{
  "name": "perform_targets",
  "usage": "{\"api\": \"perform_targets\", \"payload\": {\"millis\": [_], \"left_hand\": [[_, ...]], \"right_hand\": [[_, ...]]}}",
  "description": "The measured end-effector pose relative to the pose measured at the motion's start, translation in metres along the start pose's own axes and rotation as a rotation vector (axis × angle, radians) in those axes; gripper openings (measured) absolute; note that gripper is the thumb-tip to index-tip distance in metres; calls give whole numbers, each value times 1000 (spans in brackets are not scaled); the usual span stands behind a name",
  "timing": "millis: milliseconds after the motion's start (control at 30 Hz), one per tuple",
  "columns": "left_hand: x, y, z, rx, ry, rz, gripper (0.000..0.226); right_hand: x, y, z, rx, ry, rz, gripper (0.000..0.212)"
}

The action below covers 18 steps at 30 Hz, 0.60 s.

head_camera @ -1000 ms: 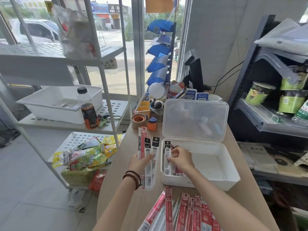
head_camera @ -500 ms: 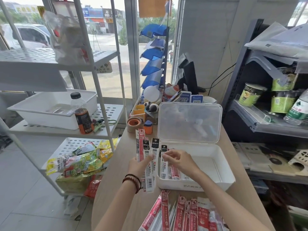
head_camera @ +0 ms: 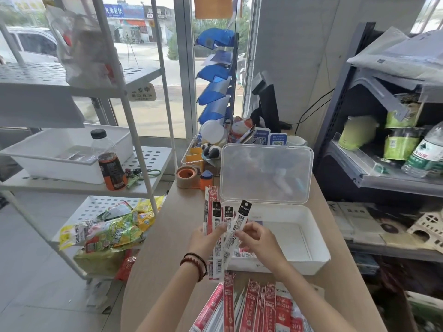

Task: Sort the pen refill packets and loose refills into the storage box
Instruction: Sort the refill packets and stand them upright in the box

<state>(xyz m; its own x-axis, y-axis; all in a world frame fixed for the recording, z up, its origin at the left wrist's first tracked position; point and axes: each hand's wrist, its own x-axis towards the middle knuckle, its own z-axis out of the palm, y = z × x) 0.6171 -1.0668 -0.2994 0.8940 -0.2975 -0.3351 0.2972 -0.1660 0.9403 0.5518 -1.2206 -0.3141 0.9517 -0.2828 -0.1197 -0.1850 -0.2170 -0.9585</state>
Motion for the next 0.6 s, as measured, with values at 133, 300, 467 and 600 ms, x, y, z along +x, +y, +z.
{"api": "perform_targets", "payload": {"millis": [133,300,467,600], "left_hand": [[-5,-1,-7,-124,-2,-29,32],[-1,-3,-17,-227,14,-74,35],[0,-6,-18,-221,20,-76,30],[-1,-6,-20,-250,17,-67,21]], "right_hand": [[7,-5,-4,104,109,51,21],[28,-2,-10,-49,227,61,24],[45,0,2,-166,203,78,21],[54,5,11,-266,109,115,33]]}}
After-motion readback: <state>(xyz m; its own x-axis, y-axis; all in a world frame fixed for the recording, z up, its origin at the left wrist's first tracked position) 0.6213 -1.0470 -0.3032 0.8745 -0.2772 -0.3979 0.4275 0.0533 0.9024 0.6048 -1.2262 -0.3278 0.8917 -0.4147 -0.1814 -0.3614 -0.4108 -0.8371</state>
